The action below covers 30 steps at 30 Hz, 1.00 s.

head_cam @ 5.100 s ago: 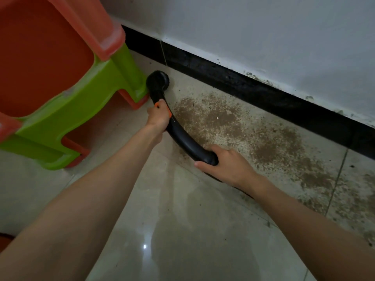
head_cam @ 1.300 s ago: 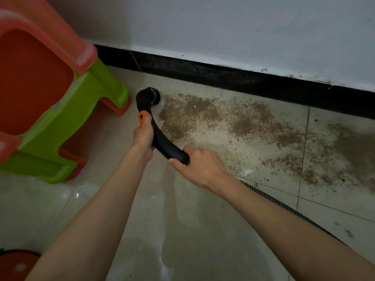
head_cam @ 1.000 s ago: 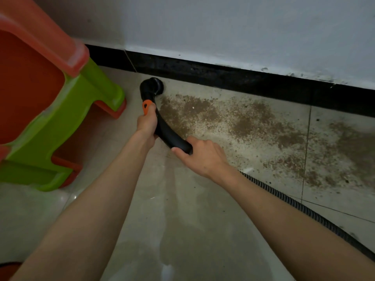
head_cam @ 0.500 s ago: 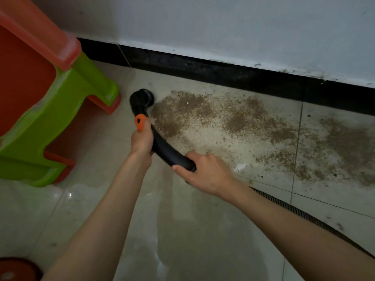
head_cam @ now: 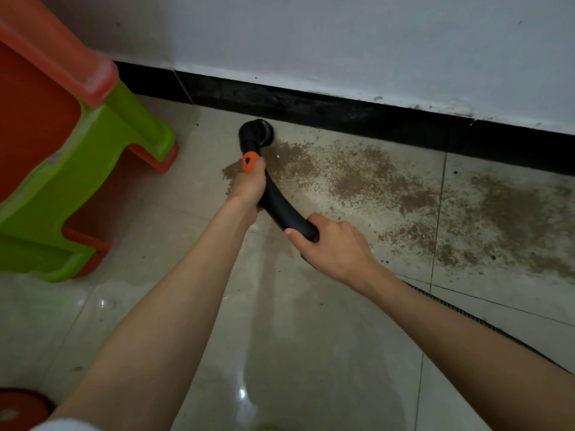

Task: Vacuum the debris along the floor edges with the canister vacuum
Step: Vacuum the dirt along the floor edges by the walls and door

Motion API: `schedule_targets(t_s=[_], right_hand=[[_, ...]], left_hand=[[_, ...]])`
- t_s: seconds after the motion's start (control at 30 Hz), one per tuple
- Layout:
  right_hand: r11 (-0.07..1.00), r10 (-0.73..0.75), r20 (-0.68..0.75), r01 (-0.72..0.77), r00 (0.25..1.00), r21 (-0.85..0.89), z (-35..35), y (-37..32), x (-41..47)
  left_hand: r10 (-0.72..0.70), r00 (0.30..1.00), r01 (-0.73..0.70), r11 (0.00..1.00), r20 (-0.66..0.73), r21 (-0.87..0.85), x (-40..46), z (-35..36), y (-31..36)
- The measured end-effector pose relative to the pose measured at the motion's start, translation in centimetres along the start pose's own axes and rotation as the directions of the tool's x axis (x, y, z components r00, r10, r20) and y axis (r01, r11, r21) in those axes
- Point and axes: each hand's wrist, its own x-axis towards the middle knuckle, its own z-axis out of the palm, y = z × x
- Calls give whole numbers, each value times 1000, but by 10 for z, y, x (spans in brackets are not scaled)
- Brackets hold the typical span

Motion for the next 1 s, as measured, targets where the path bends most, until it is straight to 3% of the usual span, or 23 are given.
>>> schedule_targets(t_s=[0.23,0.73,0.87,1.0], right_hand=[[999,39,-25,-40,999,-19,-5,3,-5],[988,134,-88,-140,987,-67,-28,44,-43],[995,70,-82,-76,994,-65,-33,35,-48],[995,-53,14,54,998,-80,-25,5,-46]], left_hand=[[-2,1000,1,998,28,56,1,11,1],[-24,975,13,999,222,51,-38,66,-9],[14,990,-18,1000,144,22,-43,51,-8],[24,999,-27,998,-42,-58,-42,1,-11]])
